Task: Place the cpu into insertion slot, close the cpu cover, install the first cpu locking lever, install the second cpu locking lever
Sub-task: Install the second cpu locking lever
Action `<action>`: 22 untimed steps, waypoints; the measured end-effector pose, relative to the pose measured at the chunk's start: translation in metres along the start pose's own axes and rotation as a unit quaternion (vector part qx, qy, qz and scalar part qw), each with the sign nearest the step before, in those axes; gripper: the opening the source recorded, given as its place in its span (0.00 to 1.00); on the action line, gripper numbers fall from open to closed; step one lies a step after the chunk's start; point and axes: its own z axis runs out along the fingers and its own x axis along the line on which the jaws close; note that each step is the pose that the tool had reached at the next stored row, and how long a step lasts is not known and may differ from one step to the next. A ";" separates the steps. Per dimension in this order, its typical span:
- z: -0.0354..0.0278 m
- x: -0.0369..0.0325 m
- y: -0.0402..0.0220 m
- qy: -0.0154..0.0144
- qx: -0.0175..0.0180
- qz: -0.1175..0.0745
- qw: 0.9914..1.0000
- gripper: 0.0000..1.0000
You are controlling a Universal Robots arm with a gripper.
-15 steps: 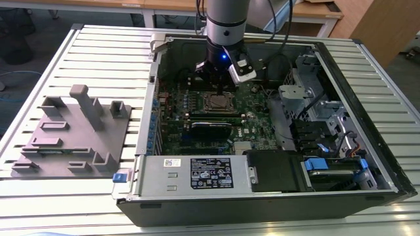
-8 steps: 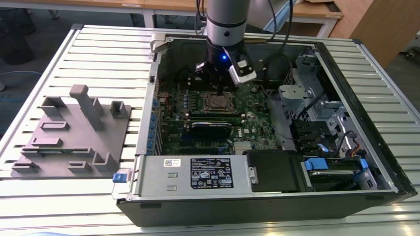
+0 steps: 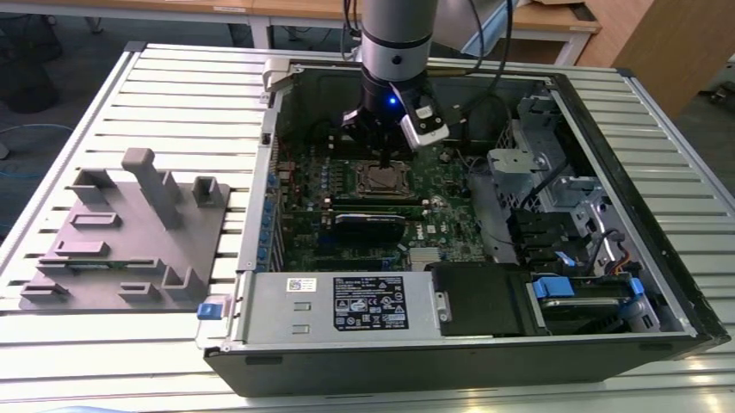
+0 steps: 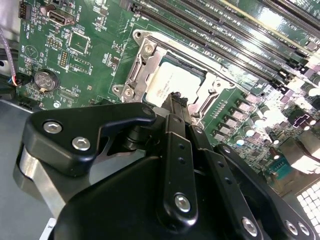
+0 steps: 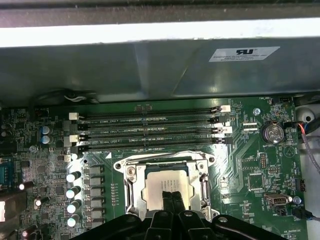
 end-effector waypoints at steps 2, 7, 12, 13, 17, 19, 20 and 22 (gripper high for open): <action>-0.0001 -0.0001 -0.0010 0.000 0.000 0.000 1.000 0.11; -0.0004 -0.0005 -0.0063 0.000 0.000 0.000 1.000 0.11; -0.0005 -0.0006 -0.0074 0.000 0.000 0.000 1.000 0.11; -0.0005 -0.0006 -0.0074 0.000 0.000 0.000 1.000 0.11; -0.0020 -0.0007 -0.0074 0.000 0.000 0.000 1.000 0.11; -0.0038 -0.0008 -0.0072 0.000 0.000 0.000 1.000 0.11; -0.0048 -0.0008 -0.0072 0.000 0.000 0.000 1.000 0.11; -0.0069 -0.0010 -0.0070 0.000 0.000 0.000 1.000 0.11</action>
